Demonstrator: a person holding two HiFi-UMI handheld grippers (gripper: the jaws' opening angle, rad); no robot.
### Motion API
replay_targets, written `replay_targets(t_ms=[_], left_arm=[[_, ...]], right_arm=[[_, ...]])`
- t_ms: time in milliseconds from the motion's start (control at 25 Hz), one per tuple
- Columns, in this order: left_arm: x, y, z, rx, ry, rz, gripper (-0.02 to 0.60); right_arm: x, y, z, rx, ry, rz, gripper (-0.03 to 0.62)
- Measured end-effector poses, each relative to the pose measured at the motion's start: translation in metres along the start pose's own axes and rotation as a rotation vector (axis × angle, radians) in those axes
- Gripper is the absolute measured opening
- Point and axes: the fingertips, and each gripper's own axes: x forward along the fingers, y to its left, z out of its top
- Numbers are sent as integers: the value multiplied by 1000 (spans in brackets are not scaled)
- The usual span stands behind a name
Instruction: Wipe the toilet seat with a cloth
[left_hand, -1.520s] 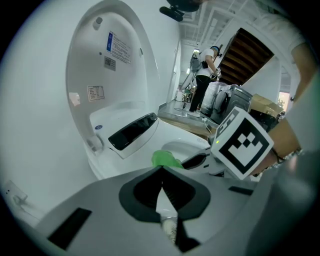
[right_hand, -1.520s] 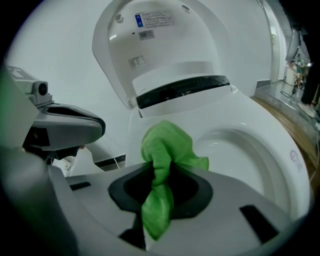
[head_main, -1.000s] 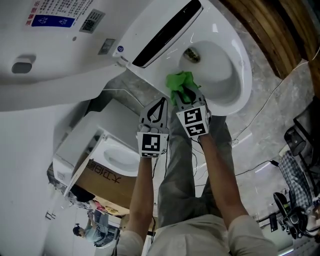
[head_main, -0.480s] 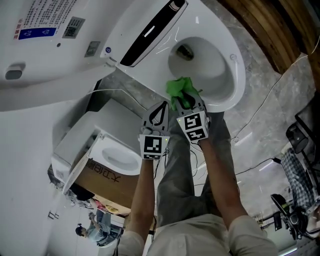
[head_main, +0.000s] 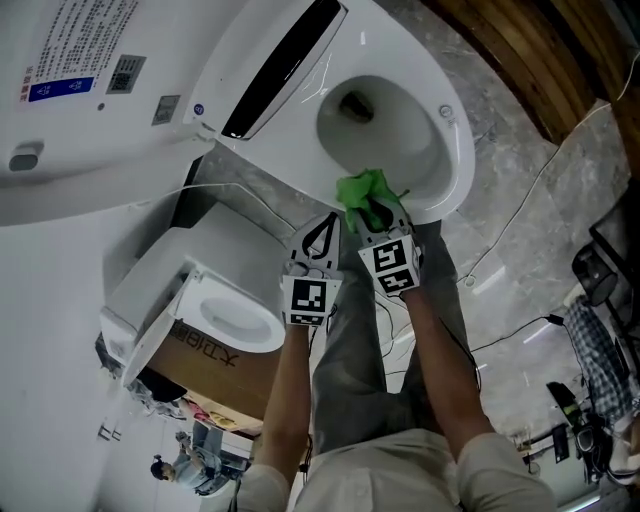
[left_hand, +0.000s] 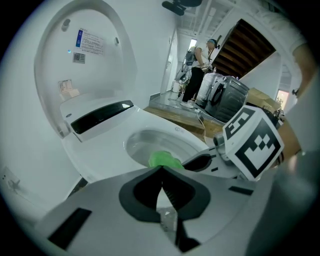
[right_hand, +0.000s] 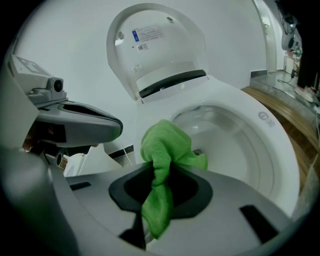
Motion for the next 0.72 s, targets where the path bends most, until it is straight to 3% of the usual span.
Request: replay_targets(t_ms=[720], left_arm=[[27, -55, 2, 1, 51, -39, 12]], right_arm=[[-50, -49, -38, 41, 36, 1, 91]])
